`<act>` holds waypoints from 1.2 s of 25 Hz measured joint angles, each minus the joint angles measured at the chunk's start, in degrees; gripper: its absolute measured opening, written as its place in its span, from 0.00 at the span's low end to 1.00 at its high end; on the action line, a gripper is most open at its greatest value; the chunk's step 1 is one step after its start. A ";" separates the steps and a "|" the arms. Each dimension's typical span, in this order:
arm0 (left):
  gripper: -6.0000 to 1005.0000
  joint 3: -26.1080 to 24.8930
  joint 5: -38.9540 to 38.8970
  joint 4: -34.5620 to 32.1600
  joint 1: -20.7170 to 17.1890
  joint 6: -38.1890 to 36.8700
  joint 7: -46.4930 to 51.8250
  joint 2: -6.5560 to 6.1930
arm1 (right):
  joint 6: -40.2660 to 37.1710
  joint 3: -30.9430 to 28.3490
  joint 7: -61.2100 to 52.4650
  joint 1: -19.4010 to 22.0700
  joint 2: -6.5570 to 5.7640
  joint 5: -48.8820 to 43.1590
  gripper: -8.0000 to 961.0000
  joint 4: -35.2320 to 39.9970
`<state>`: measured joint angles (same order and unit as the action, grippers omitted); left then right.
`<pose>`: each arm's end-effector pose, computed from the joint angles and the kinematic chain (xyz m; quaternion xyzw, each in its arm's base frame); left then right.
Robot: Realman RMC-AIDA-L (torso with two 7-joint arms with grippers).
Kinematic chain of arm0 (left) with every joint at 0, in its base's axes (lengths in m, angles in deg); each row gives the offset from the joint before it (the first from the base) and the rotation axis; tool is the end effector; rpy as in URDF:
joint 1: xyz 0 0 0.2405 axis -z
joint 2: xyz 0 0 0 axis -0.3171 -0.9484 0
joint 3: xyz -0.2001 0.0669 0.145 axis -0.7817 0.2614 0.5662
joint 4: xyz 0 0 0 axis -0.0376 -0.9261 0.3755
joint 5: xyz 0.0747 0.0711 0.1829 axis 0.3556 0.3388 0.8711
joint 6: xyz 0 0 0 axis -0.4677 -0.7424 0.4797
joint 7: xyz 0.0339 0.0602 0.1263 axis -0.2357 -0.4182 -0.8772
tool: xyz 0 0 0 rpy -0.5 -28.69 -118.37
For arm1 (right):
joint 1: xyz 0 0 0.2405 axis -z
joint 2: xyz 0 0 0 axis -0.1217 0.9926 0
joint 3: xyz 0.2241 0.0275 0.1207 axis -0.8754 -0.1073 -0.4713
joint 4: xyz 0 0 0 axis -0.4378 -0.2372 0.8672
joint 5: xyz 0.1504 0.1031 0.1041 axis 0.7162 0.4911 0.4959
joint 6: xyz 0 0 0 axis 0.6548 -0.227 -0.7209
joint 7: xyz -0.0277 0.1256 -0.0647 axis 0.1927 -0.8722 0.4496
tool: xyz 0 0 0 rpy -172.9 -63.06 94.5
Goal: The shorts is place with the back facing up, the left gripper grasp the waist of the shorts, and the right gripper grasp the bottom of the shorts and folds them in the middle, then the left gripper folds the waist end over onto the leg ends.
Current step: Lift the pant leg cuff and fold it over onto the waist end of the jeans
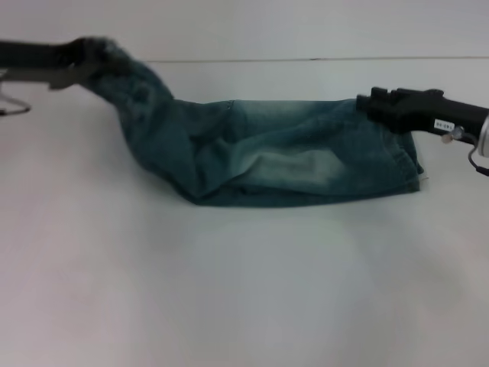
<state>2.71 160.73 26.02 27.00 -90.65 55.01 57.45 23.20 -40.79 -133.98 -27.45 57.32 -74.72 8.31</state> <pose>-0.2225 0.4252 0.0823 -0.7778 -0.5678 -0.2079 0.1712 0.2750 0.3950 0.0061 -0.8610 0.3225 0.2465 0.3065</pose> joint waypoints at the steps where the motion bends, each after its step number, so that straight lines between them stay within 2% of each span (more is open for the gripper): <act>1: 0.07 0.67 -0.44 -0.01 0.98 -0.08 -0.01 0.07 | 2.15 0.11 1.16 -0.20 0.34 1.85 0.63 -0.95; 7: 0.07 2.97 -2.37 -0.02 5.39 -0.17 -0.03 0.47 | 9.85 0.45 17.07 -3.90 0.99 20.81 0.36 -13.06; 8: 0.07 4.34 -2.88 -0.01 7.81 -0.13 0.18 0.50 | 10.30 0.48 20.26 -5.06 1.02 23.25 0.31 -15.69; 10: 0.07 5.00 -2.93 0.01 9.19 -0.11 0.36 0.50 | 11.70 0.48 25.43 -7.50 1.17 25.17 0.22 -19.20; 11: 0.06 5.54 -2.96 0.01 10.72 -0.11 0.52 0.50 | 13.68 0.48 30.21 -10.25 1.38 25.59 0.17 -22.28; 12: 0.06 5.54 -2.96 0.01 10.72 -0.11 0.52 0.50 | 13.68 0.48 30.21 -10.25 1.38 25.59 0.14 -22.28; 17: 0.06 5.98 -2.99 -0.02 13.85 -0.17 0.69 0.13 | 17.95 1.90 37.71 -17.38 1.58 25.26 0.02 -29.44; 24: 0.06 6.10 -3.01 -0.02 15.23 -0.03 0.75 -0.41 | 19.17 4.82 38.34 -23.73 2.06 25.11 0.03 -35.75; 30: 0.06 6.14 -2.98 -0.02 14.89 -0.05 0.76 -0.71 | 18.75 3.92 37.78 -28.82 2.35 21.81 0.05 -40.06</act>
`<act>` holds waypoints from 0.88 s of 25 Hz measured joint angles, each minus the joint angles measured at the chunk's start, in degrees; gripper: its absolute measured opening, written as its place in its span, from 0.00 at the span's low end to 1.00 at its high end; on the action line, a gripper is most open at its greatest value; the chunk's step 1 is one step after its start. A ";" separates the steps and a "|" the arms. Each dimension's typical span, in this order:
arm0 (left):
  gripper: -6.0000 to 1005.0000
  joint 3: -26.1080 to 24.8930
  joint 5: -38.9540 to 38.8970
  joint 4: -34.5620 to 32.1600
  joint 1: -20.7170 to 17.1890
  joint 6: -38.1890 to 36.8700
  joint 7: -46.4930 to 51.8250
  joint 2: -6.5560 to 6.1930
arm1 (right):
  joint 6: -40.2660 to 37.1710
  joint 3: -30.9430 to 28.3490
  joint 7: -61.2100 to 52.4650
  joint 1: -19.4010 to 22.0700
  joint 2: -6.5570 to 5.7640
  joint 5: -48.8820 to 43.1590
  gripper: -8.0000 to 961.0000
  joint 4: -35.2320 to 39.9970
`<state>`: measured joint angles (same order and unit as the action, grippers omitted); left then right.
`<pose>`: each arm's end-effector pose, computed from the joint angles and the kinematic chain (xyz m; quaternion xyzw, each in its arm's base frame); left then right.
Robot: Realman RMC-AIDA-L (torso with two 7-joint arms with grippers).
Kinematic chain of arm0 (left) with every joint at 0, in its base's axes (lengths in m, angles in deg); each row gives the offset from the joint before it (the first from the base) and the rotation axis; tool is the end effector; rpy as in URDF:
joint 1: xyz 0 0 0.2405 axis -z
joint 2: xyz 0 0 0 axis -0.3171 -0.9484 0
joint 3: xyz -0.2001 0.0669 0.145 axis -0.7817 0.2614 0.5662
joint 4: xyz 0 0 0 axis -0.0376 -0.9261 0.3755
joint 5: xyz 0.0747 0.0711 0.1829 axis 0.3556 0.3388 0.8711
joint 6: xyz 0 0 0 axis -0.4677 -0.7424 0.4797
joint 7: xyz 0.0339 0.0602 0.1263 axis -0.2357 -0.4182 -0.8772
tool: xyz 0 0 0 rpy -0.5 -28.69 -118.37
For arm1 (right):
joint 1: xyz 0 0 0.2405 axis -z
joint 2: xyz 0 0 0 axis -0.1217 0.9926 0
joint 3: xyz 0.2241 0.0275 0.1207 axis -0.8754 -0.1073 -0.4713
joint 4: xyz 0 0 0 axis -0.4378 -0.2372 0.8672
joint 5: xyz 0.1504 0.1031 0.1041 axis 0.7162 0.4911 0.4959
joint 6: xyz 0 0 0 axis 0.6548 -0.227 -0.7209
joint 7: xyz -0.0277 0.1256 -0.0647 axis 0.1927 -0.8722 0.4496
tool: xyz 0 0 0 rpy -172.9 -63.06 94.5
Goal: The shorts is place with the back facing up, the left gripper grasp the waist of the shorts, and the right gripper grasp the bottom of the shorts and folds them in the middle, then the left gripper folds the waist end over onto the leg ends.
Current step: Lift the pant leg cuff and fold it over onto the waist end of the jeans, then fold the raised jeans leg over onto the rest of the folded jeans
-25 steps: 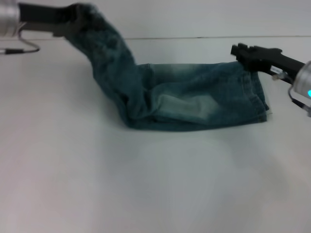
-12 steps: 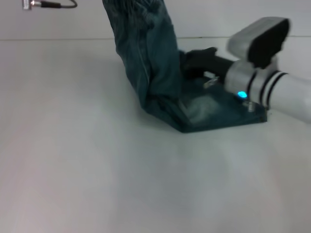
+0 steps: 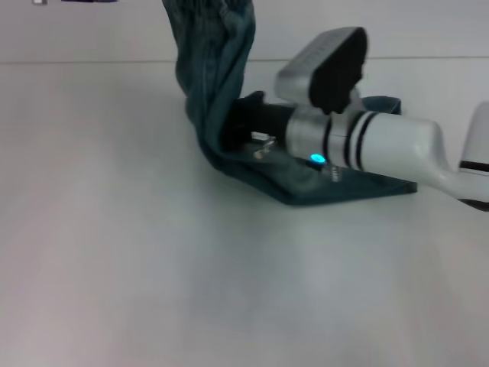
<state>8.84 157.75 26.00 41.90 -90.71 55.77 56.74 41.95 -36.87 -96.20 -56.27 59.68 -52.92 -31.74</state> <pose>-0.0942 0.4661 0.0758 -0.8618 -0.4444 -0.2072 0.1302 0.1498 0.4132 -0.1339 -0.9264 0.1931 0.2035 0.2512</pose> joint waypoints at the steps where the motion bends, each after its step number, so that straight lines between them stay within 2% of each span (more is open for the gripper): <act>1: 0.06 0.00 0.00 0.00 -0.22 0.01 -0.05 0.00 | -0.03 -0.16 -0.01 -0.97 0.00 -0.15 0.05 -0.95; 6: 0.06 0.01 0.11 0.01 -1.16 0.26 -0.31 -0.02 | -0.51 -1.52 -1.27 -3.98 -0.01 -3.67 0.07 -3.70; 13: 0.07 0.00 0.03 0.16 -2.26 0.33 -0.72 0.18 | -1.26 -9.33 -5.94 -3.83 -0.28 -16.59 0.09 -3.92; 18: 0.06 -0.01 -0.01 0.25 -2.74 0.48 -1.52 0.64 | -2.50 -11.08 -7.95 2.12 -0.98 -18.43 0.11 1.41; 22: 0.06 -0.03 -0.05 -0.01 -3.25 0.93 -3.27 1.74 | -6.50 -10.88 -12.94 9.77 -1.28 -18.43 0.12 11.50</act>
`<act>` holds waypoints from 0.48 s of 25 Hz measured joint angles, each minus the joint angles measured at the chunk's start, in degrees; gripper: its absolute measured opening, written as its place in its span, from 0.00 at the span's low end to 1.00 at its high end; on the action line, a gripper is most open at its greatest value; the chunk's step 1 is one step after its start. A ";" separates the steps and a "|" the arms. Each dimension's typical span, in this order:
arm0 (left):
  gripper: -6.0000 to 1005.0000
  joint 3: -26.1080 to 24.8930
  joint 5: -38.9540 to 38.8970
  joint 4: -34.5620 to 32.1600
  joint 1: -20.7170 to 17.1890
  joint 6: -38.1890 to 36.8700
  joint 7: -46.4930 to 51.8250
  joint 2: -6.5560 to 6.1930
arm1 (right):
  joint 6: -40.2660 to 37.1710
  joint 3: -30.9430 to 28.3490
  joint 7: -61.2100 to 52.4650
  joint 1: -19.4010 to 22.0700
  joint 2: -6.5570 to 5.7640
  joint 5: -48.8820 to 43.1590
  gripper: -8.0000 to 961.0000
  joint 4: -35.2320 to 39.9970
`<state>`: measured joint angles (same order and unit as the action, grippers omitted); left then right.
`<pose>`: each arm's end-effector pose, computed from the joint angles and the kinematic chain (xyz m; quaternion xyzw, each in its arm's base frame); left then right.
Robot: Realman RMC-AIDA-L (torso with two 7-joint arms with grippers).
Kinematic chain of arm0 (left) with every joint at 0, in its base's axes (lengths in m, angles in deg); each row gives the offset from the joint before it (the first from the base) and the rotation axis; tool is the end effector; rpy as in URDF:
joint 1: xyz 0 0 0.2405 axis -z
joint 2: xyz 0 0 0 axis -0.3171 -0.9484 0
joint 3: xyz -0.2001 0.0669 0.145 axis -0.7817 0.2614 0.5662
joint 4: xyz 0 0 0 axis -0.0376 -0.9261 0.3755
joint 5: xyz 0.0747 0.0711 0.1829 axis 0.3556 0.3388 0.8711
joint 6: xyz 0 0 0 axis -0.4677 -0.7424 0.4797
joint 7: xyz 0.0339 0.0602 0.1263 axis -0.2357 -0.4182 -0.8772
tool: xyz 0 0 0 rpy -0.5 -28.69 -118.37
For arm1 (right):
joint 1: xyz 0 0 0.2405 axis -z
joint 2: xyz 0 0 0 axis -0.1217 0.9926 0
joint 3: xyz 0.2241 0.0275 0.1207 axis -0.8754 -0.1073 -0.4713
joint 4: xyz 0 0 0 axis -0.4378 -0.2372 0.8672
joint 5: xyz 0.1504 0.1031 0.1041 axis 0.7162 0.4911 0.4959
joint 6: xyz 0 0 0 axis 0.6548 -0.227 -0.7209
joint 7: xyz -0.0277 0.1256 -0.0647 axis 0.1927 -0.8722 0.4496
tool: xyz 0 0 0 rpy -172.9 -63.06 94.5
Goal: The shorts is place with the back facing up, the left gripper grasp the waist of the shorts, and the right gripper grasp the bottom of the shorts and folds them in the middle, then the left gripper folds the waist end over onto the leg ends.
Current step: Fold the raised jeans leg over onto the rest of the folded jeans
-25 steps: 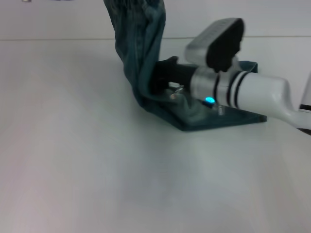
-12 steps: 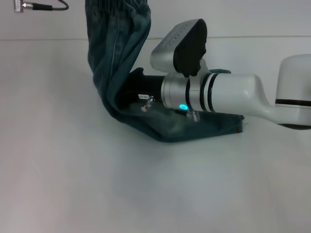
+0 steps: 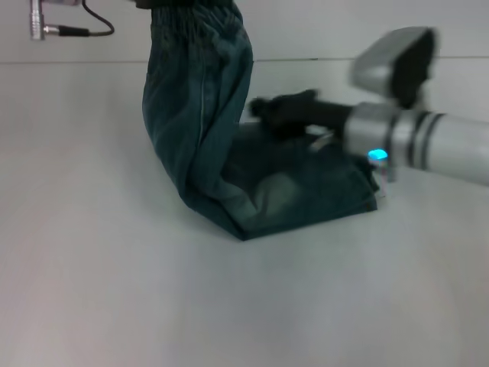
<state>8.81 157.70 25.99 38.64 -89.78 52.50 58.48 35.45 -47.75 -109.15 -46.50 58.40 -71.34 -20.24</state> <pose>-0.1179 0.4577 0.0632 -0.8598 -0.4482 -0.2044 0.1344 0.1958 0.4169 -0.0931 -0.9051 0.2440 0.2285 0.2629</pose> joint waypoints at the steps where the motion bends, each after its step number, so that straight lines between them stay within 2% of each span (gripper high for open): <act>1: 0.06 -0.01 0.00 -0.01 -0.16 0.20 -0.52 0.26 | -0.85 -0.21 -1.15 1.80 -0.02 0.43 0.12 2.54; 3: 0.06 0.01 -0.02 0.04 -0.37 0.33 -1.26 0.85 | -2.16 -0.54 -3.14 5.14 -0.07 2.64 0.13 6.61; 4: 0.06 0.03 -0.51 0.28 -0.44 0.19 -2.35 1.64 | -2.55 -0.60 -3.69 6.84 -0.16 5.00 0.13 8.29; 5: 0.06 0.03 -0.51 0.28 -0.44 0.19 -2.35 1.64 | -2.83 -0.63 -3.84 8.55 -0.28 8.12 0.13 9.53; 8: 0.07 0.04 -1.85 0.48 -0.51 0.02 -5.27 3.88 | -3.54 -0.67 -3.62 12.42 -0.58 17.03 0.13 12.04; 10: 0.08 0.29 -2.36 0.73 -0.41 0.38 -7.31 5.97 | -3.84 -0.75 -3.56 14.32 -0.65 22.03 0.13 13.67; 12: 0.09 1.08 -2.53 1.46 0.00 1.20 -9.10 7.50 | -4.39 -0.85 -3.74 16.00 -0.72 26.99 0.13 14.83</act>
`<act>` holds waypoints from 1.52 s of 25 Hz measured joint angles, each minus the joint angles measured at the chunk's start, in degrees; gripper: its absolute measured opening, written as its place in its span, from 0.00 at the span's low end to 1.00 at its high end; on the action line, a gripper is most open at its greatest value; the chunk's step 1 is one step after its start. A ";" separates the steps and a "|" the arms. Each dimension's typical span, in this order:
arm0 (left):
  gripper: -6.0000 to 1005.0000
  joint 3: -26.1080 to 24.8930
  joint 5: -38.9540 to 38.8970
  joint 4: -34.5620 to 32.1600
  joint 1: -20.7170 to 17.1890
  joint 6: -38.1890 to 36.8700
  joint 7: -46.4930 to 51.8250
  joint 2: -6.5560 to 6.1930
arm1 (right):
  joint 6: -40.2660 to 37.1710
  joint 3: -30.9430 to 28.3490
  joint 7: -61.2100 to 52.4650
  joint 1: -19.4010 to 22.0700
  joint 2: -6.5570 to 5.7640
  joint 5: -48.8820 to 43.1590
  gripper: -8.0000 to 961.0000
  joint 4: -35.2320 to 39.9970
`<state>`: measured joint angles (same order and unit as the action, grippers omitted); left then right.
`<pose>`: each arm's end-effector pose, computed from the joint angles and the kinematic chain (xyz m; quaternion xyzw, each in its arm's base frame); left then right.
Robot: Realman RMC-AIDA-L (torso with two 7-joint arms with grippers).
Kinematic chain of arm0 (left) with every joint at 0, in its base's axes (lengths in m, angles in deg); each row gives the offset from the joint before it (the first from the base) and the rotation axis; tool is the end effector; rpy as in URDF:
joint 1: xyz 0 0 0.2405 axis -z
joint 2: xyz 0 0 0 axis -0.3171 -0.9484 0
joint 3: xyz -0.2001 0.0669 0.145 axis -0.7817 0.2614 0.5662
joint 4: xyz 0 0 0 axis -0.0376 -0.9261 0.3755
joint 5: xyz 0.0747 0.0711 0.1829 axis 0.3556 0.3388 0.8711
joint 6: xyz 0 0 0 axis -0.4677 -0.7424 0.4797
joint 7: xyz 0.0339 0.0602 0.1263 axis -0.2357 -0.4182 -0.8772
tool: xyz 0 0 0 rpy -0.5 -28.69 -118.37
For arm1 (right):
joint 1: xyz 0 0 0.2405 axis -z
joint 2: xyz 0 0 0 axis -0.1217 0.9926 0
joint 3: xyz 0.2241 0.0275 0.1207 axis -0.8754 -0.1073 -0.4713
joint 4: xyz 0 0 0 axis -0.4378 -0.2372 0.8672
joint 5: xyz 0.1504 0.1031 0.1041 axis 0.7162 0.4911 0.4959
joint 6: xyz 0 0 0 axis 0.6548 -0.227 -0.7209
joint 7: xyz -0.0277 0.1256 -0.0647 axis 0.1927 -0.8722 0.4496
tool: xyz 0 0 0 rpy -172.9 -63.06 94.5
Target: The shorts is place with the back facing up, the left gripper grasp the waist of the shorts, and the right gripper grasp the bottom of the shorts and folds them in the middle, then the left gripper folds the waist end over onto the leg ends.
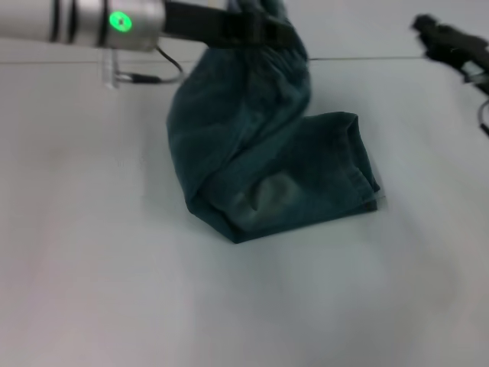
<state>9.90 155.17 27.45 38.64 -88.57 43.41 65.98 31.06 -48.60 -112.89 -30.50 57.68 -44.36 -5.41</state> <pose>-0.0997 0.4354 0.0014 -0.8879 -0.3978 -0.2170 0.0793 0.2816 0.4183 0.0221 -0.7251 0.3562 0.3830 0.4480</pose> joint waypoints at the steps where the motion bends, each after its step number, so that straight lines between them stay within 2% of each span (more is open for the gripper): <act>1: 0.09 0.98 -0.11 0.67 0.27 1.00 -1.10 0.90 | -0.60 -0.01 -0.01 0.66 -0.08 2.28 0.13 0.15; 2: 0.09 2.43 -0.25 1.30 0.43 2.59 -1.91 1.72 | -1.19 -0.03 -0.03 1.20 -0.19 3.99 0.13 0.22; 4: 0.10 5.57 -1.11 3.07 0.55 6.07 -2.55 2.51 | -2.27 -0.09 -0.05 1.87 -0.34 5.98 0.13 0.27; 8: 0.11 12.12 -5.75 10.13 0.80 13.15 -4.50 2.59 | -3.21 -0.31 -0.14 2.40 -0.35 6.67 0.14 0.15; 11: 0.12 13.61 -8.70 12.78 0.65 16.03 -6.16 2.76 | -3.21 -0.11 0.08 2.24 -0.12 6.59 0.15 -0.26; 17: 0.23 13.97 -13.49 13.48 -1.04 14.50 -9.09 2.60 | -3.52 1.91 0.02 1.81 0.01 6.30 0.16 -0.38; 19: 0.27 13.90 -15.47 12.66 -2.33 12.96 -10.26 2.53 | -4.58 3.69 -0.18 1.79 0.02 6.28 0.16 -0.30; 22: 0.33 13.53 -19.75 9.00 -6.73 8.97 -13.54 2.43 | -7.40 7.43 -2.42 2.27 -0.23 5.84 0.16 0.79; 26: 0.52 13.23 -23.80 2.51 -14.81 3.80 -16.56 2.11 | -11.91 13.66 -14.70 4.46 -1.10 -0.68 0.17 7.48; 30: 0.77 11.53 -24.15 -1.08 -22.00 -0.32 -19.21 1.42 | -21.13 15.46 -24.95 7.34 -1.58 -10.45 0.38 16.32; 32: 0.82 10.00 -23.95 -1.57 -24.48 -3.16 -20.85 0.90 | -27.37 15.41 -28.61 8.79 -1.92 -15.44 0.47 20.49; 36: 0.93 6.04 -21.97 -1.92 -29.19 -10.20 -24.54 -0.14 | -39.65 14.85 -32.49 11.13 -4.08 -20.98 0.64 23.53; 38: 0.93 4.16 -20.36 -2.23 -31.05 -12.67 -26.40 -0.43 | -43.25 14.26 -32.54 12.65 -4.94 -22.18 0.73 23.67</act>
<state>14.05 134.81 25.22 7.58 -101.24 17.01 65.55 -12.19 -34.34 -145.43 -17.85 52.74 -66.54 18.26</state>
